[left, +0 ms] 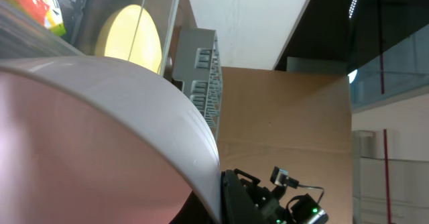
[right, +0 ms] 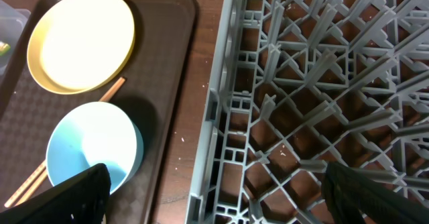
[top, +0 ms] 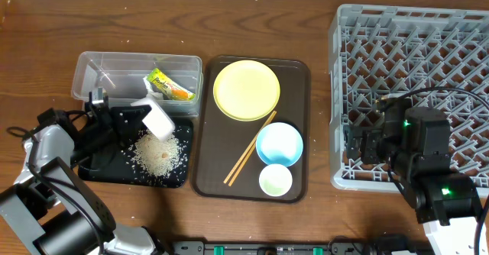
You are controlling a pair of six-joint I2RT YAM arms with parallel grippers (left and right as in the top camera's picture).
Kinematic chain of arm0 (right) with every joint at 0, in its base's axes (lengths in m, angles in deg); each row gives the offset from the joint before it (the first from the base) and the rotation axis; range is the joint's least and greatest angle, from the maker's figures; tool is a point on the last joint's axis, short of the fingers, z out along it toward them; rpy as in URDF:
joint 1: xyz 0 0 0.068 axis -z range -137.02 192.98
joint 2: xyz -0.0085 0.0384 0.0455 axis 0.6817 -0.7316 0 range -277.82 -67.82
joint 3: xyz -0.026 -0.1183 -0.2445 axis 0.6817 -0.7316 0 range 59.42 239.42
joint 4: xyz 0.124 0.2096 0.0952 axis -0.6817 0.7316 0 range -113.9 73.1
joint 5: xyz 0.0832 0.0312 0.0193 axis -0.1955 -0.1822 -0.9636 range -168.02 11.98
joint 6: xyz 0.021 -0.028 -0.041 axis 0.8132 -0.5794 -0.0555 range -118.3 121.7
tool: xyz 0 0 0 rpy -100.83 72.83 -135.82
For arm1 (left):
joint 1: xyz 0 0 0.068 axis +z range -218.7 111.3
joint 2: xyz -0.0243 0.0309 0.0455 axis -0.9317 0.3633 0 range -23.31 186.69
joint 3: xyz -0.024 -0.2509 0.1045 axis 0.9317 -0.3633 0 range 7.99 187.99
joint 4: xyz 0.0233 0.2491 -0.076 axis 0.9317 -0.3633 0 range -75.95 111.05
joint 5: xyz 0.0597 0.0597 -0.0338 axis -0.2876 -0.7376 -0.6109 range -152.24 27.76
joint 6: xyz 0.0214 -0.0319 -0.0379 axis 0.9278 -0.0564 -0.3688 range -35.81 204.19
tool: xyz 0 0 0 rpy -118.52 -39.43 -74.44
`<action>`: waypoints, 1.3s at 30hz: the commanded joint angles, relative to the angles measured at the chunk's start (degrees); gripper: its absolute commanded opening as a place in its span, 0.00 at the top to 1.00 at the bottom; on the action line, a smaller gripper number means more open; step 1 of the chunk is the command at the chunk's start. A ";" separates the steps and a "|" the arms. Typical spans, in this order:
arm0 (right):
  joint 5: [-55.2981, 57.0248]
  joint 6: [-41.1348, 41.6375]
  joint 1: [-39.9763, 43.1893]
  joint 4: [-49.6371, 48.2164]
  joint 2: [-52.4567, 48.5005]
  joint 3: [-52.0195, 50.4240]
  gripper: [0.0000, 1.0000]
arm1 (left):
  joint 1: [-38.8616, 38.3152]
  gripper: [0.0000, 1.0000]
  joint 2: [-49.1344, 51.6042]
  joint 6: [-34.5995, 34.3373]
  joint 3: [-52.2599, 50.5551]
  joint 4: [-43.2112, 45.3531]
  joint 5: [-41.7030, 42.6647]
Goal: Sort waste into correct bins and load items into the dishwasher rack
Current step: 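Tip the white bowl over the black tray to dump the rice, then return the emptied white bowl to the brown tray with the left gripper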
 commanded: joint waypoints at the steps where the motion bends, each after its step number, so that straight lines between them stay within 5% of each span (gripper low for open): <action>1: -0.22 -0.59 0.26 -0.07 0.09 1.03 0.01 | -0.33 0.94 -1.22 0.52 -0.22 -0.81 1.84; 5: -0.22 -0.59 0.26 -0.07 0.09 1.03 0.01 | -3.39 0.94 -5.05 0.48 -0.20 -0.79 -1.07; 10: -0.02 -0.59 0.26 -0.09 0.09 1.03 0.01 | -11.58 0.94 -12.92 -3.41 -0.20 -0.68 -16.24; 20: -0.02 -0.59 0.26 -0.13 0.09 1.03 0.01 | -40.57 0.94 -18.51 -12.66 -0.22 5.07 -52.17; 26: 0.00 -0.59 0.26 -0.35 0.09 1.03 0.01 | -53.05 0.94 -15.32 -15.17 -0.22 9.79 -66.45; 39: -0.02 -0.59 0.26 -0.26 0.09 1.03 0.01 | -61.53 0.94 -7.80 -16.96 -0.22 17.29 -68.30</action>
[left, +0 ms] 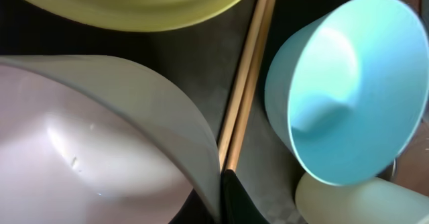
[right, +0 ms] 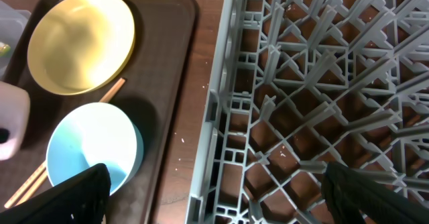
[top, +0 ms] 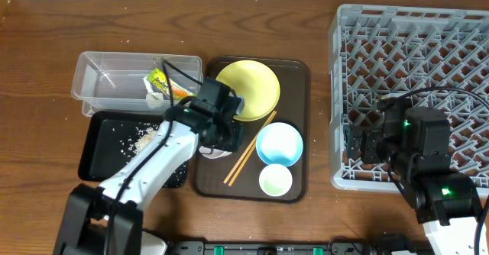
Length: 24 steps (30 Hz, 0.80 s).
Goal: Sort waste into correct bins and load items into the dishwasher rack
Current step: 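Return the emptied white bowl to the brown tray with the left gripper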
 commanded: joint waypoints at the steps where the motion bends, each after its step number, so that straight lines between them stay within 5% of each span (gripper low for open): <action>1: -0.04 -0.59 0.26 -0.13 0.09 1.03 0.01 | -0.55 0.93 0.55 -0.59 -0.20 0.74 -1.75; 10: -0.04 -0.59 0.26 -0.11 0.07 1.03 0.01 | -0.55 0.61 0.37 -0.57 -0.17 0.83 -1.70; 24: -0.04 -0.59 0.26 0.24 0.07 1.03 0.01 | -2.38 0.48 -11.21 -0.52 2.19 -7.32 -1.70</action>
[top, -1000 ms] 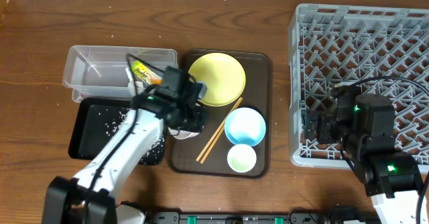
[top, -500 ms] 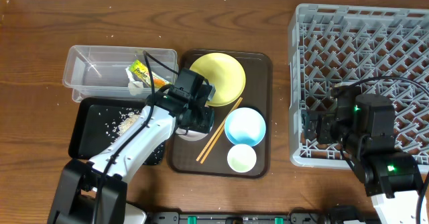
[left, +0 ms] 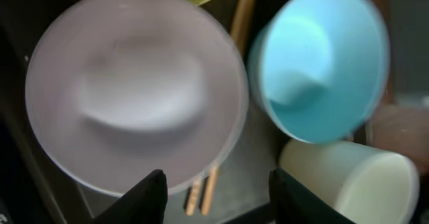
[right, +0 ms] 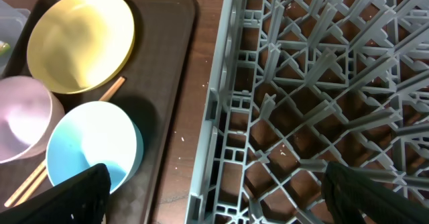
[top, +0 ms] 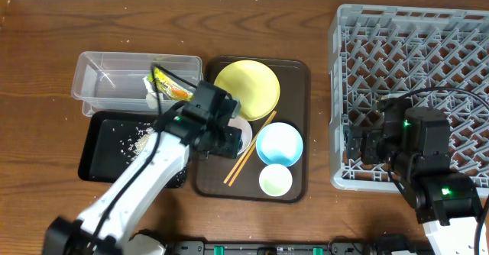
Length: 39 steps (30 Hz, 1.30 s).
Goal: Sort waste into correct bins and load items into the dishwasher rack
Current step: 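Return the emptied white bowl to the brown tray with the left gripper, then grasp the white cup with the left gripper and lift it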
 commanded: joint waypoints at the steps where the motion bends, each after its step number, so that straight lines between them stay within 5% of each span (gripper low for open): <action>1: -0.02 -0.61 0.26 0.00 0.07 1.03 0.01 | -2.43 0.47 -2.49 -0.11 1.86 -0.66 -0.33; 17: -0.02 -0.61 0.26 0.81 0.07 1.03 0.01 | -18.84 0.48 7.93 -0.83 0.83 -0.90 -0.81; 19: -0.02 -0.61 0.26 1.16 0.07 1.03 0.01 | -18.86 0.52 10.05 -1.03 0.83 -0.81 -0.81; 25: 0.00 -0.61 0.26 1.31 0.07 1.03 0.01 | -18.78 0.93 10.40 -1.01 1.14 -0.09 -0.81; 33: 4.24 -0.59 0.26 0.83 0.07 1.03 0.01 | -15.23 0.94 3.21 -1.01 3.28 -6.27 -0.70; 39: 4.04 0.79 0.26 -1.03 -1.29 1.03 0.01 | -3.72 0.93 -5.29 -2.12 4.00 -2.91 7.21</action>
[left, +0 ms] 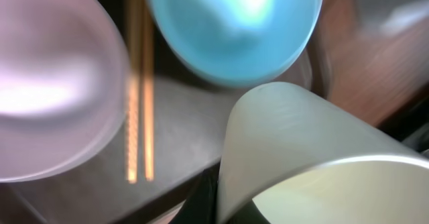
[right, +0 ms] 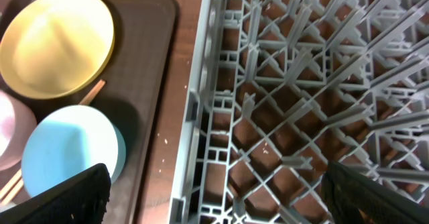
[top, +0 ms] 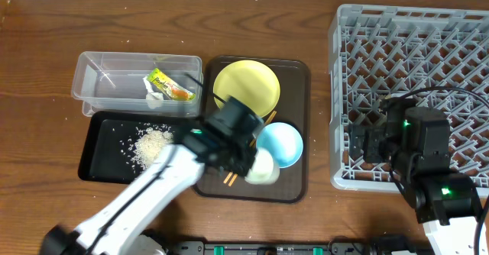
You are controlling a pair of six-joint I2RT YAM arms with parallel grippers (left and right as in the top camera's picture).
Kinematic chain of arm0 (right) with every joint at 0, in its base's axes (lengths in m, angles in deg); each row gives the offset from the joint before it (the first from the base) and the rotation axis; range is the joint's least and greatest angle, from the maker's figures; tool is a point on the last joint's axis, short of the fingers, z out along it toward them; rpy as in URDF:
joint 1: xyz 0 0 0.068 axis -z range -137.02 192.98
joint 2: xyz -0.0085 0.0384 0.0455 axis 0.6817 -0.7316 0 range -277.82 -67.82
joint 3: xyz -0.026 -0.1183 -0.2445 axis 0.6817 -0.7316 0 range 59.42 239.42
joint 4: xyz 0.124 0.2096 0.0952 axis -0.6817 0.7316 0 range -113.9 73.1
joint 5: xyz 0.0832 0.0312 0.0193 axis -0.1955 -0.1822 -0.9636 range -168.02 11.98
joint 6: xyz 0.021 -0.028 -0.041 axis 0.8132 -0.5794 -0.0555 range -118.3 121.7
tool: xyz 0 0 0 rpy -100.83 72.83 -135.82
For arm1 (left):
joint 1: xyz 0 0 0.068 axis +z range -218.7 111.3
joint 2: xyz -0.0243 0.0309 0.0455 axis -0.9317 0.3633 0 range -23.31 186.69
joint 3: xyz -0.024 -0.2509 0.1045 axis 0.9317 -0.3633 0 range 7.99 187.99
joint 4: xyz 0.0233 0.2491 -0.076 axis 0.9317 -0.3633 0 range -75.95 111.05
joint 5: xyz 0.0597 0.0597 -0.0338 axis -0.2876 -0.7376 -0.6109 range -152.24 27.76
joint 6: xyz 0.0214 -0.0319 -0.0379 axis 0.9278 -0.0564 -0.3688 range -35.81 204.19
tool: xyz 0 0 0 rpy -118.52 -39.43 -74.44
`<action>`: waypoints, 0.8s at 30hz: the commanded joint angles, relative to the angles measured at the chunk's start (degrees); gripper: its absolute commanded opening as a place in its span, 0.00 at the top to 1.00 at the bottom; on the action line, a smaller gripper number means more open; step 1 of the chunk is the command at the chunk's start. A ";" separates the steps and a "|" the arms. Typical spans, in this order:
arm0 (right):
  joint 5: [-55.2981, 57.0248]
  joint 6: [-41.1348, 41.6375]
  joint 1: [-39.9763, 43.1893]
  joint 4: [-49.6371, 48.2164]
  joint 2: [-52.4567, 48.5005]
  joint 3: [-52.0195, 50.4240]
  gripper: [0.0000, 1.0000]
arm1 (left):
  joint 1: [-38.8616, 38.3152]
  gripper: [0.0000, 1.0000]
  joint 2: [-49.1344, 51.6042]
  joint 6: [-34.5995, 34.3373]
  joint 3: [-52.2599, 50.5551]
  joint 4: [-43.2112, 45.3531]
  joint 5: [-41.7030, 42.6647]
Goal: Sort waste into correct bins and load items into the dishwasher rack
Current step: 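Grasp the white cup with the left gripper and lift it, then hand the white cup from the left gripper to the right gripper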
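My left gripper point(top: 256, 163) is shut on the wall of the pale green cup point(left: 301, 150) at the front of the brown tray point(top: 294, 72). Its dark finger point(left: 204, 197) shows against the cup's outside. Next to the cup stand the blue bowl point(left: 234, 23), the chopsticks point(left: 137, 83) and the pink bowl point(left: 47, 96); the arm hides the pink bowl from overhead. The yellow plate point(top: 246, 89) lies at the tray's back. My right gripper point(top: 356, 146) hangs open over the left edge of the grey dishwasher rack point(top: 412, 79), holding nothing.
A clear bin point(top: 99, 83) with a green and orange wrapper point(top: 170, 85) stands back left. In front of it lies a black tray point(top: 107, 167) with a heap of rice point(top: 153, 143). The rack point(right: 301, 83) fills the right side of the table.
My left gripper was open above the pink bowl on the tray. Now it is further right and shut on the pale green cup. The right gripper has shifted slightly over the rack.
First my left gripper held the pink bowl tipped over the black tray, with rice lying beneath it. Then it held the bowl at the brown tray's left side. Later the bowl stood on the tray with the gripper open above it. Now the gripper grips the cup.
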 commanded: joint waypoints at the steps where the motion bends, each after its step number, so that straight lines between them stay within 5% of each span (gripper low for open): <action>1: -1.42 0.94 0.26 -0.94 -1.66 1.03 0.01 | 7.78 0.93 -3.89 -2.40 2.21 3.87 6.73; 7: -22.16 -1.14 0.26 -2.95 -7.87 1.03 0.01 | 21.75 0.93 0.46 -13.22 2.21 17.59 24.74; 13: -49.40 -15.63 -0.17 -4.59 -14.82 1.03 0.01 | 24.59 0.93 10.12 -17.05 2.21 28.81 53.37; 24: -60.37 -20.55 -2.51 -17.90 -26.51 1.03 0.02 | 24.00 0.94 16.65 -17.16 2.21 29.35 61.90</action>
